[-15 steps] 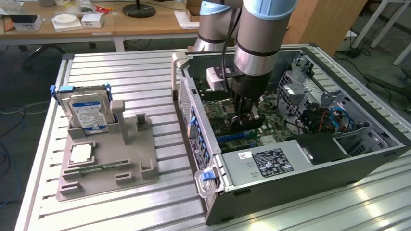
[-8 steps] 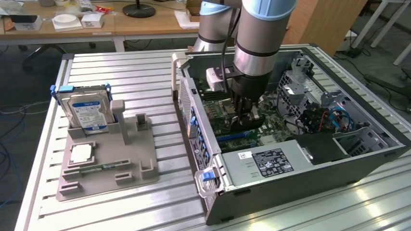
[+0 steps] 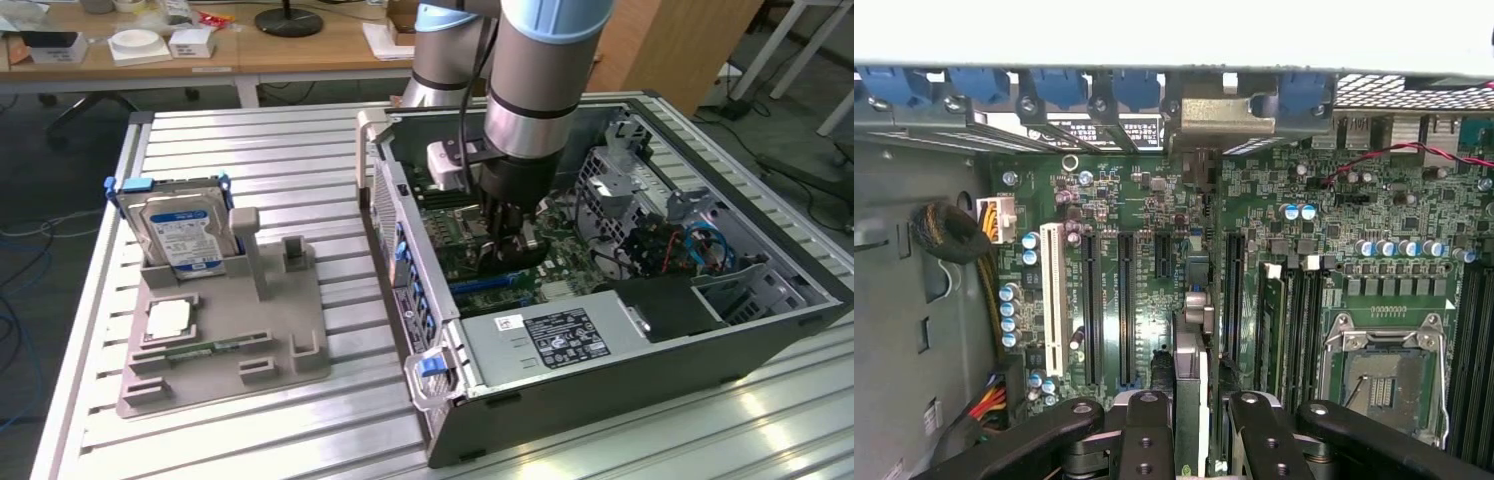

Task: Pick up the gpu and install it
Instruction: 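Insert the gpu into the slot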

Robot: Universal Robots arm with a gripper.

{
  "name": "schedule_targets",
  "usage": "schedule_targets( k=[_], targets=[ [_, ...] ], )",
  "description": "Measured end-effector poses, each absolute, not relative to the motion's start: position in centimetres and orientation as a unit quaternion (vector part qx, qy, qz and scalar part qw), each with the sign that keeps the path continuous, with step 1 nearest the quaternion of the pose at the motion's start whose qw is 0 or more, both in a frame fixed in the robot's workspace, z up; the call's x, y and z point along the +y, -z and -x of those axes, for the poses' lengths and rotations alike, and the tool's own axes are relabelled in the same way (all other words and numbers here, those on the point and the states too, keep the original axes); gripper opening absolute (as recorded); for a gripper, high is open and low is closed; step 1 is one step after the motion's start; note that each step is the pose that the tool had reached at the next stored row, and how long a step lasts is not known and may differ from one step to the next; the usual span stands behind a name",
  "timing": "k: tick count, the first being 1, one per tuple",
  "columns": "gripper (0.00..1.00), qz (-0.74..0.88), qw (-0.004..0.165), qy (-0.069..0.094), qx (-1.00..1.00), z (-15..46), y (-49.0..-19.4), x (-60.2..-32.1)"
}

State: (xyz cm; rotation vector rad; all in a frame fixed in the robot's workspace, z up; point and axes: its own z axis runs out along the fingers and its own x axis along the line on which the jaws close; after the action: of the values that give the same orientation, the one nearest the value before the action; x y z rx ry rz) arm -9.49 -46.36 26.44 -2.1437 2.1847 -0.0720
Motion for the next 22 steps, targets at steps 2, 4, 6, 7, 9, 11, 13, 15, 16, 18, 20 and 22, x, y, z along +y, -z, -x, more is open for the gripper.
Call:
schedule_targets(
  k=[2,4,6,7,9,11,13,15,16,18,20,22],
  targets=[
    [0.26,0.700,0.040,0.024,0.713,9.50,-26.36,-46.35],
    [0.26,0.700,0.040,0.024,0.713,9.52,-26.29,-46.35],
    [0.26,0.700,0.041,0.024,0.713,9.55,-26.21,-46.35],
    [0.26,0.700,0.041,0.024,0.713,9.56,-26.16,-46.35],
    [0.26,0.700,0.041,0.024,0.713,9.60,-26.08,-46.35],
    [0.26,0.700,0.041,0.025,0.713,9.63,-26.01,-46.35],
    [0.26,0.700,0.041,0.025,0.713,9.63,-25.96,-46.35],
    [0.26,0.700,0.041,0.025,0.713,9.63,-25.89,-46.34],
    [0.26,0.699,0.041,0.025,0.713,9.65,-25.86,-46.31],
    [0.26,0.700,0.041,0.025,0.713,9.64,-25.82,-46.26],
    [0.26,0.700,0.041,0.025,0.713,9.64,-25.78,-46.20],
    [0.26,0.700,0.041,0.025,0.713,9.65,-25.77,-46.18]
  ],
)
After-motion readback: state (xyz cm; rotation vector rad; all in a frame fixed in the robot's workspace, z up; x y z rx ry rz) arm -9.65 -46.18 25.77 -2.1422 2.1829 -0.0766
